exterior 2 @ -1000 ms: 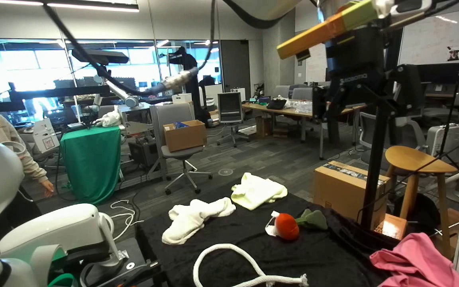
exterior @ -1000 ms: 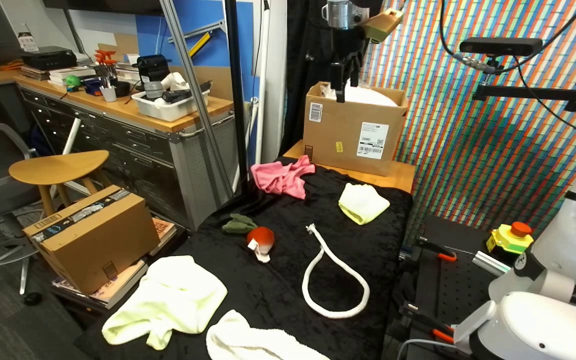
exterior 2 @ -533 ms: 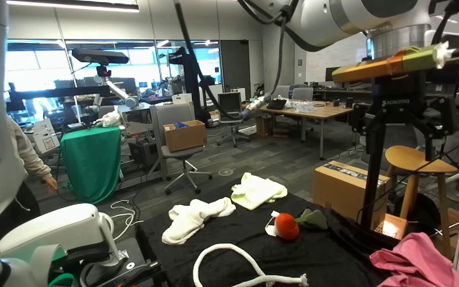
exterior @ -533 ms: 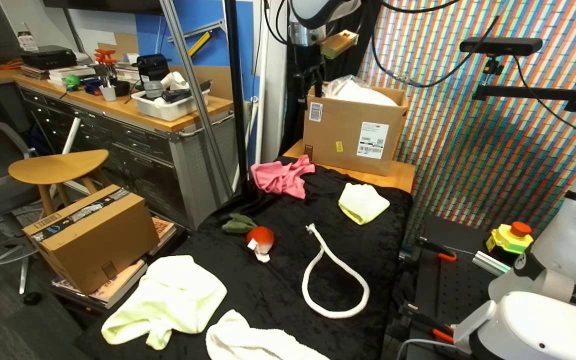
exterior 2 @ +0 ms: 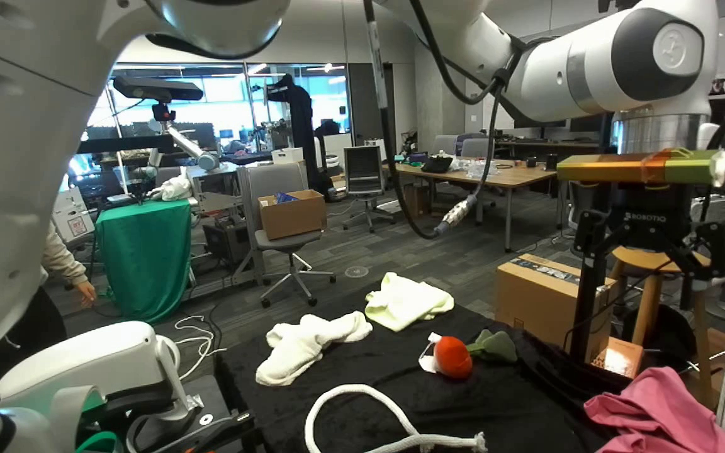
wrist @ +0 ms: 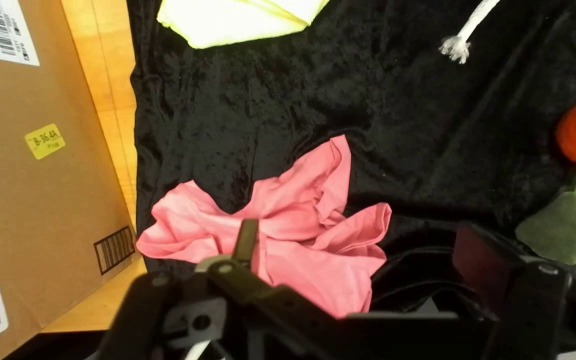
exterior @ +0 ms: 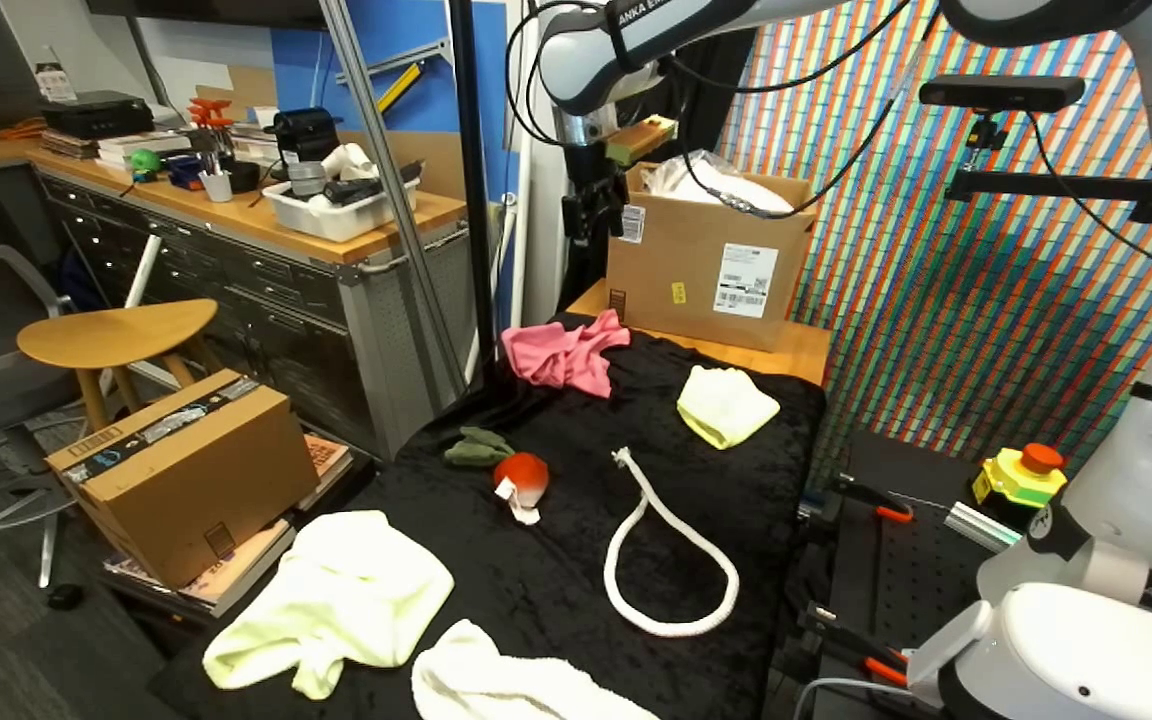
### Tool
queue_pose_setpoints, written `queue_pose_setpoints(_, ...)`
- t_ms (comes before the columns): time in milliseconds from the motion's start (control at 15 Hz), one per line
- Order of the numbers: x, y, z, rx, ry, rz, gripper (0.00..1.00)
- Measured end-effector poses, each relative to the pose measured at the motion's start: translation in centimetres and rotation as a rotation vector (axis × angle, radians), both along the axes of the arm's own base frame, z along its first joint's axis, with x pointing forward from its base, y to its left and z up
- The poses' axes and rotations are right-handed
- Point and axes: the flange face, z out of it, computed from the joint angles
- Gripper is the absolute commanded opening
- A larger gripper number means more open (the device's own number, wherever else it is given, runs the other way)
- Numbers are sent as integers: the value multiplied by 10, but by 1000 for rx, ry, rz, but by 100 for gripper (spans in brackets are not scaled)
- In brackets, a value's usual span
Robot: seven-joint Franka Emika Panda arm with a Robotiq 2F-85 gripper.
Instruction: Stack the objects on the table together
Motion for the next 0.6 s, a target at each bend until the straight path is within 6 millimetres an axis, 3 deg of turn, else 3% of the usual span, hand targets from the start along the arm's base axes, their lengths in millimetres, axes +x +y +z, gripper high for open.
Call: queue_pose_setpoints(600,13,-25,-55,31,73,-49,100)
